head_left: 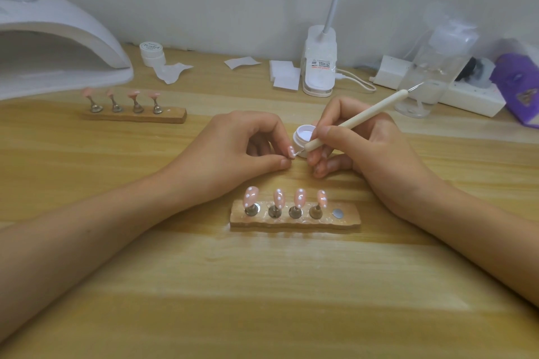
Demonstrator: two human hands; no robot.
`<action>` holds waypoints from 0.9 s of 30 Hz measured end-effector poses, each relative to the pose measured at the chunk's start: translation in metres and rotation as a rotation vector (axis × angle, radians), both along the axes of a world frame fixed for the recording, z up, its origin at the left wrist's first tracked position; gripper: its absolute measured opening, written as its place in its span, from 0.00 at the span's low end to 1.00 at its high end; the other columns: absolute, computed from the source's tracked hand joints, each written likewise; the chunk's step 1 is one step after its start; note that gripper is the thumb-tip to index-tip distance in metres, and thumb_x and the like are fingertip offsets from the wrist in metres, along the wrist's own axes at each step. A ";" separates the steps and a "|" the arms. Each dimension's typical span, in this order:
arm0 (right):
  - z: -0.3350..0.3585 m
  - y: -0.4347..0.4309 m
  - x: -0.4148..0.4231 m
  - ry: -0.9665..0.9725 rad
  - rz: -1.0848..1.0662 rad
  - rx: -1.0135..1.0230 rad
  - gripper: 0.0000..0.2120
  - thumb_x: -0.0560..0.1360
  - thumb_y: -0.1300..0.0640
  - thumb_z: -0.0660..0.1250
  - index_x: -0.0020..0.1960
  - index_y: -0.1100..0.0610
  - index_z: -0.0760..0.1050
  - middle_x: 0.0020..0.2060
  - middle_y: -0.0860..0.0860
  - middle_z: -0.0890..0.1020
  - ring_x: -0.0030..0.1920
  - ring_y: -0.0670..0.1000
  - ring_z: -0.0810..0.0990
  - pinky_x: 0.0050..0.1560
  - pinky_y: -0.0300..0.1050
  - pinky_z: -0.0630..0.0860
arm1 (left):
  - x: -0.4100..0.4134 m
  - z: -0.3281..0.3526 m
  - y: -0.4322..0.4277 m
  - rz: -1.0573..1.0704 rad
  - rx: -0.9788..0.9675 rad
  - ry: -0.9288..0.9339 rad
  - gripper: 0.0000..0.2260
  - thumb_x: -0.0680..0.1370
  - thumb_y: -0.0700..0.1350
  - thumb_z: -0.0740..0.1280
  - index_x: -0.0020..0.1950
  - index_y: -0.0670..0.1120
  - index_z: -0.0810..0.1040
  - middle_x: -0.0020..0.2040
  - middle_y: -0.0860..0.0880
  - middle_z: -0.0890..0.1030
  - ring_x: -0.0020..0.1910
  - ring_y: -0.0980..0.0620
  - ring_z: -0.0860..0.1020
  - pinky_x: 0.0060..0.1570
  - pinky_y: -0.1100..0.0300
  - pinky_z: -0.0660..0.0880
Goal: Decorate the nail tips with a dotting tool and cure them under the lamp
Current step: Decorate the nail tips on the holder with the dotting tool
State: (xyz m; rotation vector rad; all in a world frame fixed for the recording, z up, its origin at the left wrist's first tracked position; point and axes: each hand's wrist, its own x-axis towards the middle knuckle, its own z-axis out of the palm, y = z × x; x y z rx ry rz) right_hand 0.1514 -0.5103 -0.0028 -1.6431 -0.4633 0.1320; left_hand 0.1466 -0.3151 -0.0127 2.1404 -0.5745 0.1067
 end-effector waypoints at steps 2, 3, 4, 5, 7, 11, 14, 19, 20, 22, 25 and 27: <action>0.000 -0.001 0.000 -0.001 0.003 0.001 0.11 0.78 0.68 0.63 0.39 0.60 0.72 0.31 0.56 0.82 0.32 0.50 0.79 0.34 0.41 0.79 | 0.000 0.000 0.000 -0.003 -0.001 0.000 0.07 0.72 0.39 0.76 0.40 0.49 0.81 0.31 0.66 0.78 0.31 0.64 0.75 0.34 0.75 0.67; 0.000 -0.001 0.000 -0.003 0.004 0.005 0.11 0.78 0.68 0.63 0.39 0.59 0.72 0.32 0.56 0.82 0.32 0.50 0.79 0.34 0.41 0.79 | 0.000 0.000 0.000 -0.005 -0.001 -0.001 0.07 0.72 0.39 0.76 0.40 0.49 0.81 0.31 0.66 0.78 0.31 0.64 0.75 0.34 0.75 0.68; -0.001 -0.001 0.000 -0.007 0.006 0.011 0.11 0.78 0.68 0.64 0.38 0.59 0.72 0.32 0.56 0.82 0.32 0.51 0.79 0.34 0.42 0.79 | 0.000 0.001 0.000 -0.006 0.000 -0.003 0.07 0.72 0.39 0.76 0.40 0.49 0.81 0.31 0.66 0.78 0.31 0.64 0.75 0.34 0.75 0.68; -0.001 -0.001 0.000 -0.012 0.008 0.019 0.10 0.78 0.67 0.64 0.38 0.59 0.72 0.32 0.55 0.82 0.32 0.51 0.79 0.34 0.42 0.79 | 0.000 0.001 0.000 -0.006 0.003 -0.006 0.07 0.72 0.39 0.76 0.40 0.50 0.81 0.31 0.66 0.78 0.31 0.64 0.75 0.34 0.75 0.68; 0.000 -0.001 0.000 -0.022 0.011 0.035 0.08 0.76 0.64 0.64 0.38 0.58 0.72 0.32 0.55 0.82 0.32 0.51 0.79 0.34 0.43 0.79 | 0.000 0.001 0.000 -0.007 0.007 -0.009 0.07 0.72 0.39 0.76 0.40 0.49 0.81 0.31 0.65 0.78 0.31 0.64 0.75 0.34 0.75 0.68; 0.000 -0.001 0.000 -0.037 0.006 0.047 0.06 0.74 0.61 0.64 0.38 0.58 0.72 0.31 0.53 0.82 0.31 0.50 0.79 0.34 0.43 0.78 | 0.000 0.001 0.000 -0.017 0.007 -0.013 0.07 0.72 0.38 0.76 0.40 0.49 0.81 0.32 0.66 0.78 0.31 0.64 0.75 0.34 0.75 0.68; 0.001 -0.001 -0.001 -0.052 0.002 0.066 0.07 0.74 0.61 0.64 0.37 0.55 0.73 0.32 0.53 0.82 0.33 0.51 0.80 0.34 0.44 0.78 | 0.000 0.001 0.000 -0.028 0.005 -0.019 0.07 0.72 0.38 0.76 0.40 0.49 0.81 0.32 0.66 0.78 0.31 0.64 0.75 0.34 0.75 0.67; 0.001 -0.001 -0.001 -0.065 0.001 0.087 0.08 0.74 0.62 0.64 0.37 0.55 0.73 0.32 0.53 0.82 0.33 0.51 0.80 0.33 0.44 0.79 | 0.000 0.000 0.001 -0.043 -0.005 -0.016 0.07 0.72 0.37 0.75 0.40 0.48 0.81 0.32 0.65 0.78 0.30 0.64 0.75 0.34 0.76 0.67; 0.000 -0.001 0.000 -0.063 0.000 0.080 0.07 0.74 0.62 0.64 0.37 0.55 0.73 0.32 0.53 0.82 0.33 0.51 0.80 0.33 0.44 0.78 | 0.000 0.000 0.001 -0.046 -0.007 -0.015 0.07 0.72 0.37 0.75 0.40 0.47 0.81 0.32 0.65 0.78 0.30 0.64 0.75 0.34 0.76 0.67; 0.000 -0.001 0.000 -0.055 -0.002 0.061 0.07 0.73 0.62 0.64 0.37 0.56 0.73 0.32 0.54 0.82 0.33 0.51 0.79 0.34 0.44 0.78 | 0.001 0.000 0.001 -0.053 -0.013 -0.013 0.07 0.72 0.36 0.75 0.40 0.47 0.80 0.32 0.65 0.78 0.30 0.64 0.75 0.34 0.76 0.67; -0.001 -0.001 0.000 -0.043 0.001 0.042 0.06 0.74 0.61 0.64 0.38 0.57 0.72 0.32 0.54 0.82 0.32 0.51 0.79 0.34 0.44 0.79 | 0.000 0.000 0.002 -0.060 -0.022 -0.008 0.07 0.72 0.36 0.75 0.40 0.46 0.81 0.32 0.65 0.78 0.30 0.64 0.75 0.34 0.76 0.67; -0.001 0.000 0.000 -0.037 0.003 0.034 0.06 0.74 0.61 0.64 0.38 0.57 0.72 0.32 0.55 0.82 0.33 0.51 0.79 0.35 0.43 0.79 | 0.001 0.000 0.002 -0.060 -0.026 -0.002 0.07 0.72 0.36 0.75 0.40 0.46 0.81 0.32 0.64 0.79 0.30 0.64 0.75 0.34 0.76 0.67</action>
